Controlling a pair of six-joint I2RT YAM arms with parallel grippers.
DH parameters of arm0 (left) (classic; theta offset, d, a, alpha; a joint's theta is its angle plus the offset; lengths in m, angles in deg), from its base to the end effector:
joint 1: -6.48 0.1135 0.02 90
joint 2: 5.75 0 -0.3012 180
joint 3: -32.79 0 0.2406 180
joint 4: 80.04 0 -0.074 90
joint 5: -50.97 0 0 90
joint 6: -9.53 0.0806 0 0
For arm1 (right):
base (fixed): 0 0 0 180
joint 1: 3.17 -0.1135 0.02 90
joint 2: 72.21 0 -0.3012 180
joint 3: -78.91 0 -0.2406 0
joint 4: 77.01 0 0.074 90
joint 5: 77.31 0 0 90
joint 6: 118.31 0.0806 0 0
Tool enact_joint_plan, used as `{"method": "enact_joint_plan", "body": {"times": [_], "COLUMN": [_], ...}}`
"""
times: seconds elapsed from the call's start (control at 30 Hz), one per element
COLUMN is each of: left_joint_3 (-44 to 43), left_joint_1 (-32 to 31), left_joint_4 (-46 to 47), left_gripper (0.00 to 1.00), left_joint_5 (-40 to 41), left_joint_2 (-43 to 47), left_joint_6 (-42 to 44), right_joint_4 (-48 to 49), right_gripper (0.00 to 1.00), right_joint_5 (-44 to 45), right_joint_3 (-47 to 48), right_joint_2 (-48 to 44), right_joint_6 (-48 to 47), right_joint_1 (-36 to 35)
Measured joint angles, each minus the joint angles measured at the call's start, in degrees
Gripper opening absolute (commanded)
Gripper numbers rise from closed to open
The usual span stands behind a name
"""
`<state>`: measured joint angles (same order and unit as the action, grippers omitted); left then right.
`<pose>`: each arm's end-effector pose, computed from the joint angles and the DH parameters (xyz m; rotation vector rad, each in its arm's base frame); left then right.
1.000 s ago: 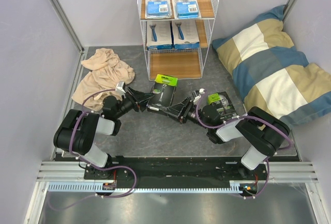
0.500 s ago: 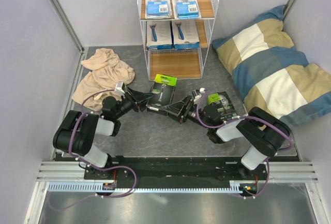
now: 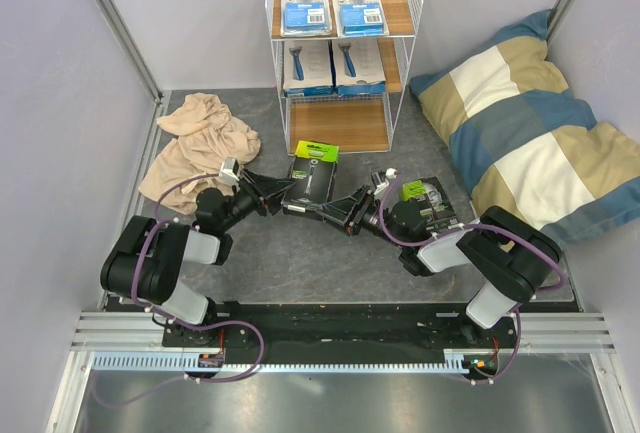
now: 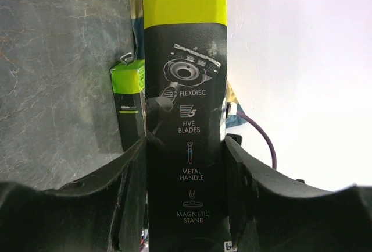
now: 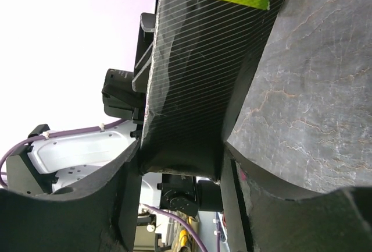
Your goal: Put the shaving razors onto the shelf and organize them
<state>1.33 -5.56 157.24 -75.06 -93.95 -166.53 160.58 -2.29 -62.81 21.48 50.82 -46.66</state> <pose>0.2656 -0.1051 0.2147 -0.6103 1.7890 -1.7521 0.2234 0.2407 0.2218 0.3272 1.8476 1.8115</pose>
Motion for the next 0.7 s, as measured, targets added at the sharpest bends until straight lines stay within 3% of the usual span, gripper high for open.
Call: {"method": "enact_joint_plan", "body": {"times": [0.1,0.33,0.4,0.53,0.57,0.63,0.67,0.7], "left_joint_3": [0.46,1.36,1.53,1.55,1.55,1.55,1.55,1.53], "left_joint_1": [-0.04,-0.61,-0.79,-0.87,-0.87,-0.85,-0.85,-0.85], "left_joint_4": [0.04,0.74,0.85,0.83,0.83,0.85,0.87,0.98], "left_gripper": [0.02,0.02,0.07,0.35,0.5,0.64,0.8,0.89], "left_joint_5": [0.04,-0.15,-0.28,-0.68,-0.83,-1.2,-1.42,-1.81], "left_joint_2": [0.13,0.33,0.33,0.31,0.28,0.24,0.17,0.04], "left_joint_6": [0.0,0.02,0.04,0.07,0.07,0.11,0.11,0.17], "right_joint_4": [-1.01,-3.98,-4.15,-4.39,-4.42,-4.42,-4.42,-4.46], "right_gripper": [0.29,0.24,0.23,0.21,0.2,0.19,0.19,0.18], "right_joint_5": [-0.09,-1.44,-2.14,-3.43,-3.72,-4.42,-4.59,-4.66], "right_joint_3": [0.0,-0.02,-0.02,0.0,0.0,0.0,0.0,0.0], "right_joint_2": [-0.61,-3.28,-3.48,-3.52,-3.52,-3.52,-3.5,-3.5], "right_joint_6": [-0.13,-1.16,-1.42,-1.75,-1.88,-2.1,-2.23,-2.47], "right_joint_1": [0.33,3.85,4.83,5.53,5.64,5.95,6.01,6.12]}}
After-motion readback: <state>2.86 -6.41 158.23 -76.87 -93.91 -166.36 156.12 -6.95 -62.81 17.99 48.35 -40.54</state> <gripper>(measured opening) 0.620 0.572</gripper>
